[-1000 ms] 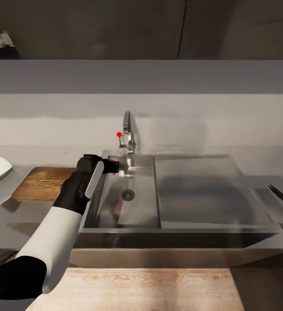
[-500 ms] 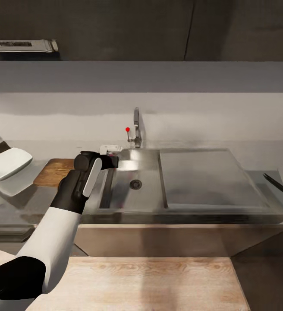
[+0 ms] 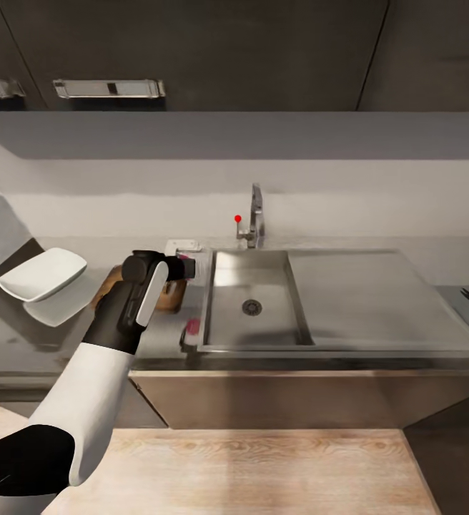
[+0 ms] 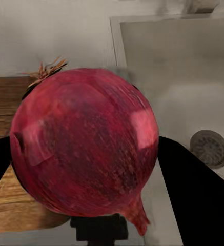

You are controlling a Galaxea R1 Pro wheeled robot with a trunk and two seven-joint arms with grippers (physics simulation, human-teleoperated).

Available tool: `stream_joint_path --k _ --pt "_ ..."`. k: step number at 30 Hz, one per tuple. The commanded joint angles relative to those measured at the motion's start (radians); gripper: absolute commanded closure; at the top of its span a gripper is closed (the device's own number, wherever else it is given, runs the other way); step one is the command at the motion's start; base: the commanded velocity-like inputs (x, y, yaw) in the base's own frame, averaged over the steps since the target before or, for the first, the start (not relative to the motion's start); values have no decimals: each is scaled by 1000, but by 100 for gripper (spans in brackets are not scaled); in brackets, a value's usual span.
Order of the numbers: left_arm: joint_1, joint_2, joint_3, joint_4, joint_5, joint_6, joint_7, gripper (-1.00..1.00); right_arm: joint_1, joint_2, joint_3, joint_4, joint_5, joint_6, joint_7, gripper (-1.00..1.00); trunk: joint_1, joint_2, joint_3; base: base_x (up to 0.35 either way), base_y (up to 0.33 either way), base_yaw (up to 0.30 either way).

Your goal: In the kitchen, take the Vidalia onion out of the sink, dice it on the chopping board with the paring knife, put the diced onion into the bowl on the countertop, then place both the paring knife and the chopping board into the sink.

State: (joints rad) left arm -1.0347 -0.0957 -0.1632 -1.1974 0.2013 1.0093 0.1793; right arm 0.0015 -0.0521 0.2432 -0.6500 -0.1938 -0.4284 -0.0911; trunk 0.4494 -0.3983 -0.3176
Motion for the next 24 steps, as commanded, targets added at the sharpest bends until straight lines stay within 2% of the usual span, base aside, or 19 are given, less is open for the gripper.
stream_joint_path --k 1,19,24 --pt "-1 0 -1 0 10 3 9 100 0 -2 8 -2 -9 -2 -9 -100 1 -2 0 0 308 0" --pt "-1 1 -1 19 11 2 9 100 0 -2 8 4 -9 -3 -9 -100 1 -2 28 5 305 0" --pt "-1 1 -1 60 11 0 9 100 0 -2 8 4 -8 -3 -9 -100 1 -2 34 81 155 0"
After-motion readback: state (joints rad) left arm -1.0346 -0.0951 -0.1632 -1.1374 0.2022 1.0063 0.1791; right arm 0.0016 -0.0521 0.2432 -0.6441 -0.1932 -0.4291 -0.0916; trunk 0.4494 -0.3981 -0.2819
